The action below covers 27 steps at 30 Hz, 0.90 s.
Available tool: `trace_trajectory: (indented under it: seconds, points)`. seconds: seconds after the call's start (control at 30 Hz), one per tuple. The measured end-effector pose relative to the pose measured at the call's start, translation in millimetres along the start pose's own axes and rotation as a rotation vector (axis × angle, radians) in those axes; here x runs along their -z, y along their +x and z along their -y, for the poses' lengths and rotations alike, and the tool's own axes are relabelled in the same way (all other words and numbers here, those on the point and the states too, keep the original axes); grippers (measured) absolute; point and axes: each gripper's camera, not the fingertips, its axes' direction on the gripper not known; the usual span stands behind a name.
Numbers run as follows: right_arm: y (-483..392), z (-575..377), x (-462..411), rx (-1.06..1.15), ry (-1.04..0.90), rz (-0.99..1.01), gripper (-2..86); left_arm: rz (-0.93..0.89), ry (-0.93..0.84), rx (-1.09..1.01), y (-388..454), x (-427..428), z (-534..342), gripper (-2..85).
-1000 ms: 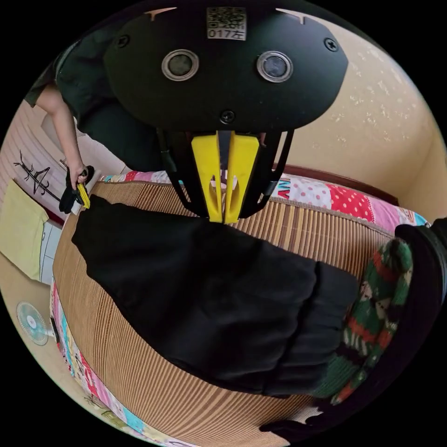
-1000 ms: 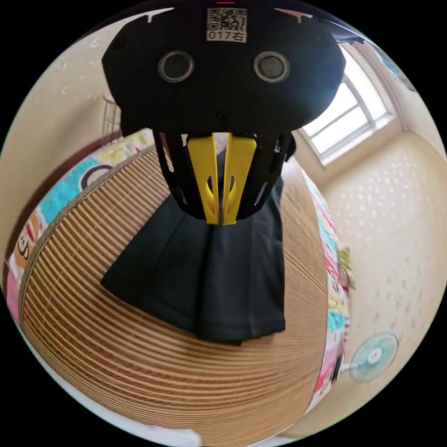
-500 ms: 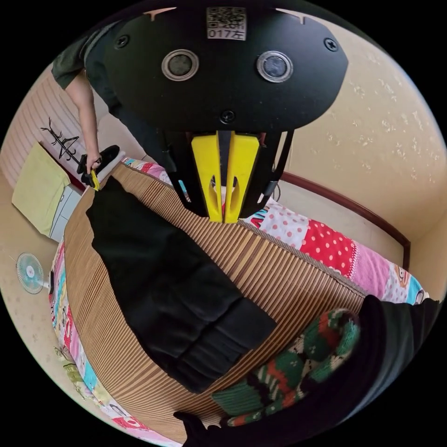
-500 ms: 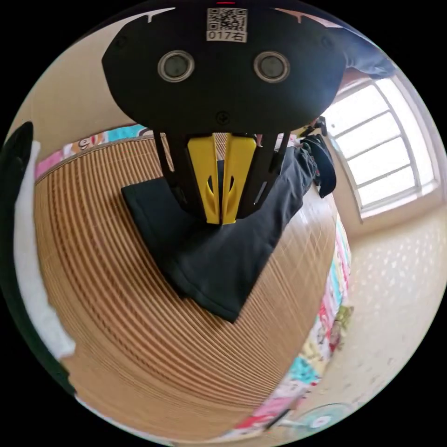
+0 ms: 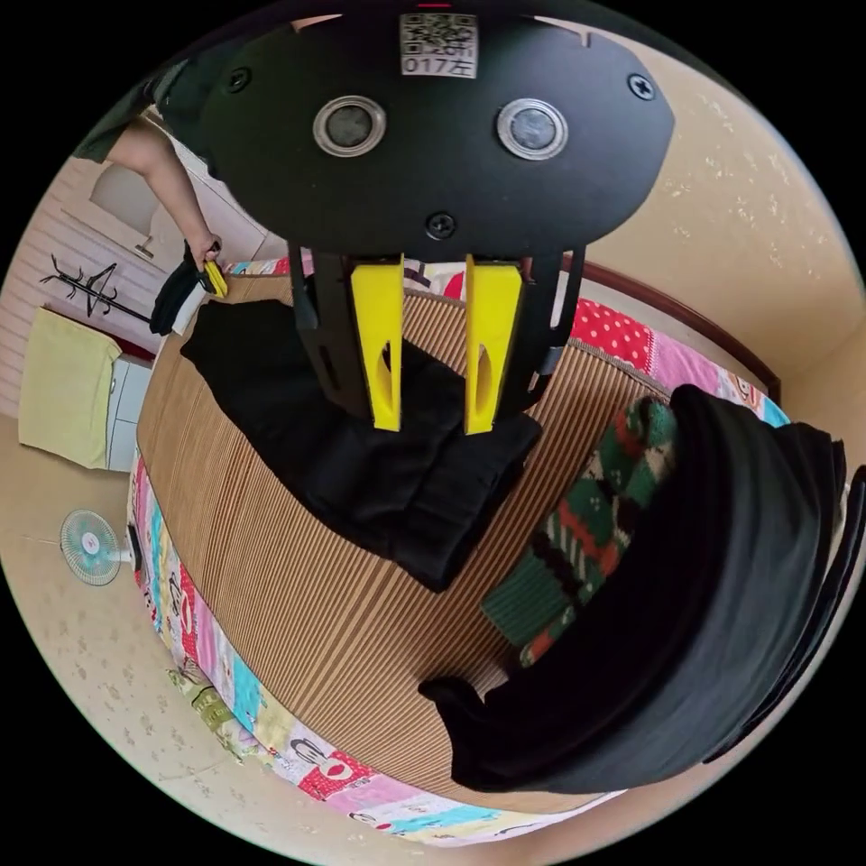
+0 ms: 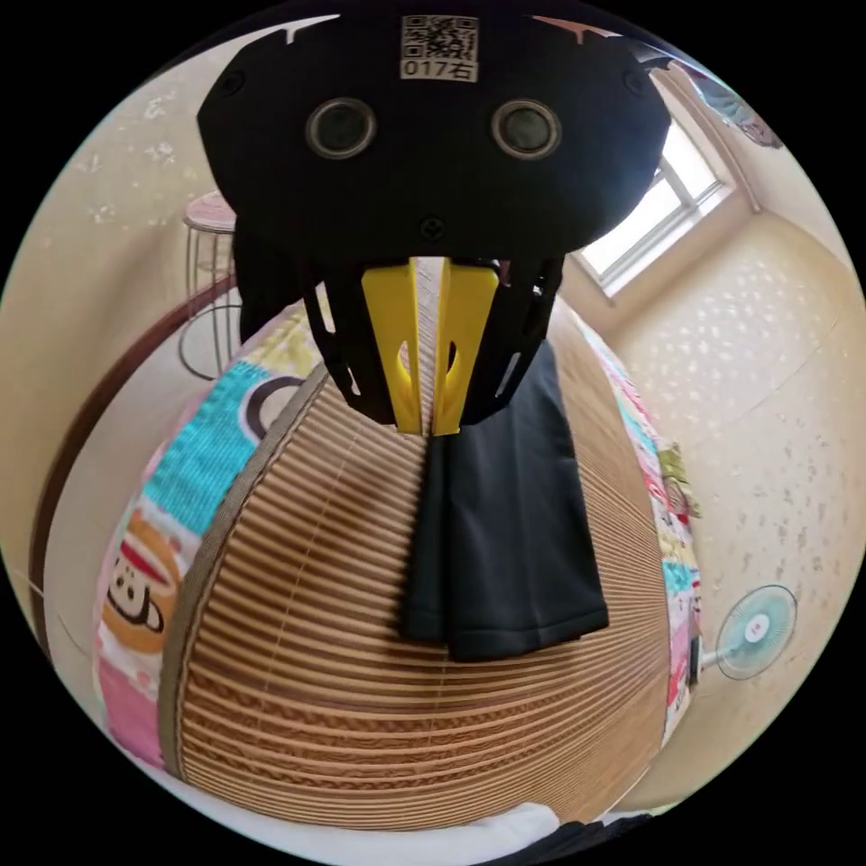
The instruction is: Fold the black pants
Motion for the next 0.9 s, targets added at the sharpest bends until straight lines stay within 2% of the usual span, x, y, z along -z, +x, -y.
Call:
trace_trajectory:
  seconds: [0.07,0.13,0.27,0.3,0.37,0.47,0.57,0.7,0.8,0.9]
  points:
    - [-5.7,-10.0,-3.7,0.017,-0.008,0.072,1.5,0.039,0.001,-0.023,2.4,0.0,17.4,12.3]
    - [-10.1,-17.6,-8.1,0.040,-0.042,0.063,1.4,0.102,-0.021,-0.080,5.7,-9.1,39.8,13.4]
    - [-11.3,-35.6,-19.4,0.060,-0.174,-0.128,0.9,0.161,-0.118,-0.195,11.3,-37.7,66.1,12.8]
    - [-10.8,-37.9,-20.8,0.060,-0.195,-0.165,0.8,0.154,-0.177,-0.250,13.9,-46.6,70.6,11.5]
    - [-10.6,-47.0,-23.4,0.079,-0.261,-0.301,0.5,0.100,-0.182,-0.350,20.3,-39.5,73.3,7.4]
    - [-12.7,-56.2,-23.8,0.102,-0.303,-0.397,0.3,-0.079,-0.061,-0.429,18.8,7.9,73.8,6.1]
    - [-21.3,-62.6,-24.1,0.114,-0.301,-0.417,0.3,-0.173,0.085,-0.329,-3.0,34.3,77.9,6.6]
    - [-44.6,-63.0,-34.9,0.142,-0.328,-0.391,0.4,0.028,0.142,-0.058,-48.6,6.3,83.0,8.6]
    - [-77.8,-62.7,-50.2,0.230,-0.362,-0.382,0.4,-0.076,0.192,0.116,-85.0,-7.7,54.3,14.8]
    - [-108.2,-62.8,-71.8,0.321,-0.425,-0.411,0.4,-0.187,0.203,0.251,-111.4,-32.7,8.9,17.2]
